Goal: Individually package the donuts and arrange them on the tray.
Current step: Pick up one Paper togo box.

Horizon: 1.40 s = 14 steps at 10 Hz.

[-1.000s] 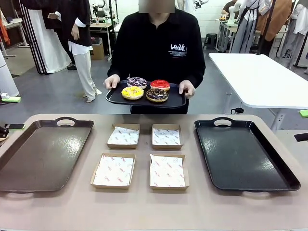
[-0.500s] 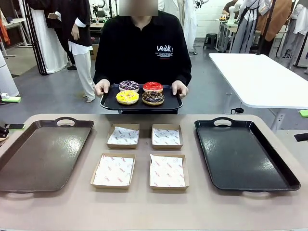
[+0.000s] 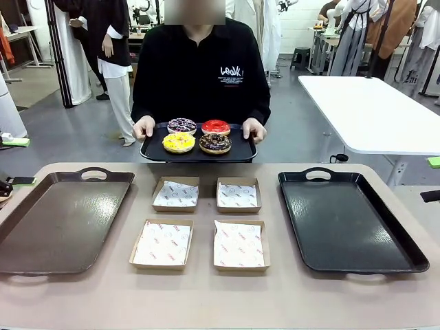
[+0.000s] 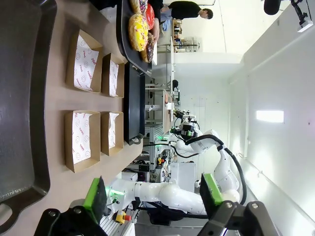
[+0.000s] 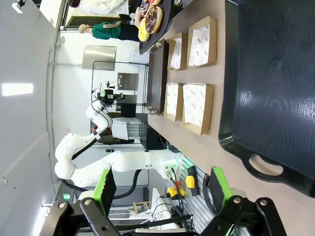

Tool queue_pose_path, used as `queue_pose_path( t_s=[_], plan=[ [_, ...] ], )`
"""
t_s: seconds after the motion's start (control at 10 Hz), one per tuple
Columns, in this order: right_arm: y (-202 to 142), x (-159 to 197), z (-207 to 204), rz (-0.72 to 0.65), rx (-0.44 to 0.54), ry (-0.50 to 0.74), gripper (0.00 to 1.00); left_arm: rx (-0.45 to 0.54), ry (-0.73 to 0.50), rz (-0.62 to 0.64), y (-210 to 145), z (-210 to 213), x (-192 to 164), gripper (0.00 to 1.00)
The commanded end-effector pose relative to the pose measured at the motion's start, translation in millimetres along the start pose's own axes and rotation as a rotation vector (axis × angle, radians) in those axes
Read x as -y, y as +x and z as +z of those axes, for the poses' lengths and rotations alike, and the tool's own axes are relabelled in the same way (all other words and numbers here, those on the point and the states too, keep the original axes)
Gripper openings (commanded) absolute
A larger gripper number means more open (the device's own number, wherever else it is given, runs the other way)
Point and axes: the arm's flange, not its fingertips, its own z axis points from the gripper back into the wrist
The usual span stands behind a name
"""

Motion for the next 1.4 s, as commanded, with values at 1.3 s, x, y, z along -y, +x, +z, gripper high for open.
queue_pose_path(
  t_s=[1.3],
  plan=[
    [0.6,-0.4,-0.7,0.002,-0.001,0.011,1.0,-0.101,0.843,-0.239,41.9,-204.9,127.7,1.0]
  ],
)
